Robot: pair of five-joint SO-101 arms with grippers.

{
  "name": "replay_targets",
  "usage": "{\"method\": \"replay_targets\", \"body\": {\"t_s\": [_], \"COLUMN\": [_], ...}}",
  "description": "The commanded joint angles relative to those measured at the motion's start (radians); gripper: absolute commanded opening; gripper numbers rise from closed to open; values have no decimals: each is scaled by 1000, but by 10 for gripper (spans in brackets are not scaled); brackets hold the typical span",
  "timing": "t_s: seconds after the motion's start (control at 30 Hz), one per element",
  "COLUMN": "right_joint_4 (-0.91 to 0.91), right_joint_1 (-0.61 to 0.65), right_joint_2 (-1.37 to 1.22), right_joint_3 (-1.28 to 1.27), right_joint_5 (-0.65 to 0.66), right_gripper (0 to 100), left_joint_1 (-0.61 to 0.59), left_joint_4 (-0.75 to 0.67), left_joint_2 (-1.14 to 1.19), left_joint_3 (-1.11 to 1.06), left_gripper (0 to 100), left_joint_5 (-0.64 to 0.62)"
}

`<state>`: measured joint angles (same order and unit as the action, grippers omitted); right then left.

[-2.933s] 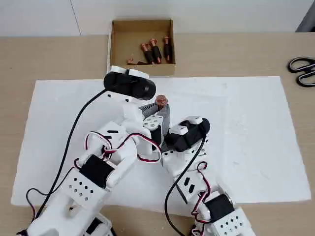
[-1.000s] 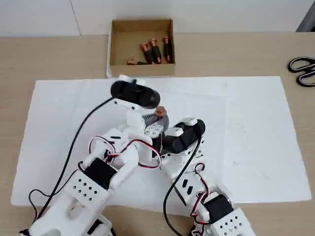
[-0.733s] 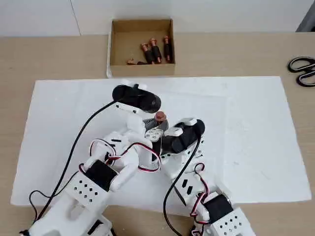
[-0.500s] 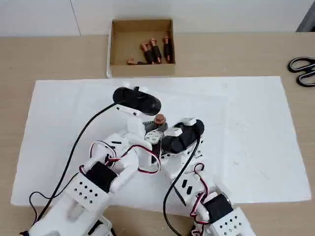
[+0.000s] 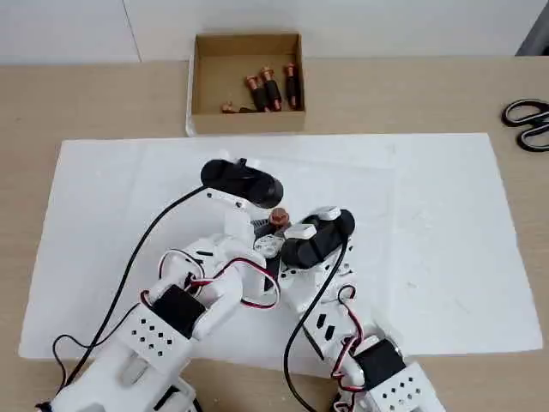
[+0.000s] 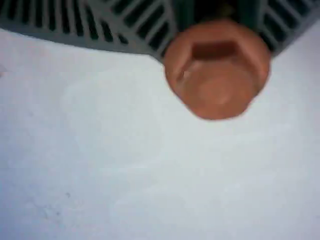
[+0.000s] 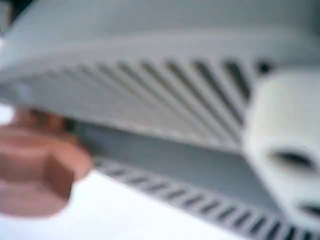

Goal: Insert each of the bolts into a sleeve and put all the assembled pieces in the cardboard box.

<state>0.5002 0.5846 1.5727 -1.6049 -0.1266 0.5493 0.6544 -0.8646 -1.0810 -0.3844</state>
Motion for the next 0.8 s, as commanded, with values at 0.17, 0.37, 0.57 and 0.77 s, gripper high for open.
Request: {"method": "replay_targets", "body": {"t_s": [0.17, 0.37, 0.57, 0.77], "right_joint_4": [2, 2, 2, 1], "right_joint_1": [-4, -4, -5, -5], "right_joint_2": [19, 19, 19, 19], "right_joint_3": [14, 12, 12, 12], "right_joint_5": [11, 11, 11, 11], "right_gripper": [4, 4, 4, 4], "left_joint_1": [0, -35, -158, -206], "left_joint_4": [130, 256, 331, 407], "left_joint_2": [-11, -11, -11, -11], "left_joint_3": [22, 160, 251, 318], "left_gripper": [276, 314, 314, 314], "left_joint_5": [23, 23, 23, 23]}}
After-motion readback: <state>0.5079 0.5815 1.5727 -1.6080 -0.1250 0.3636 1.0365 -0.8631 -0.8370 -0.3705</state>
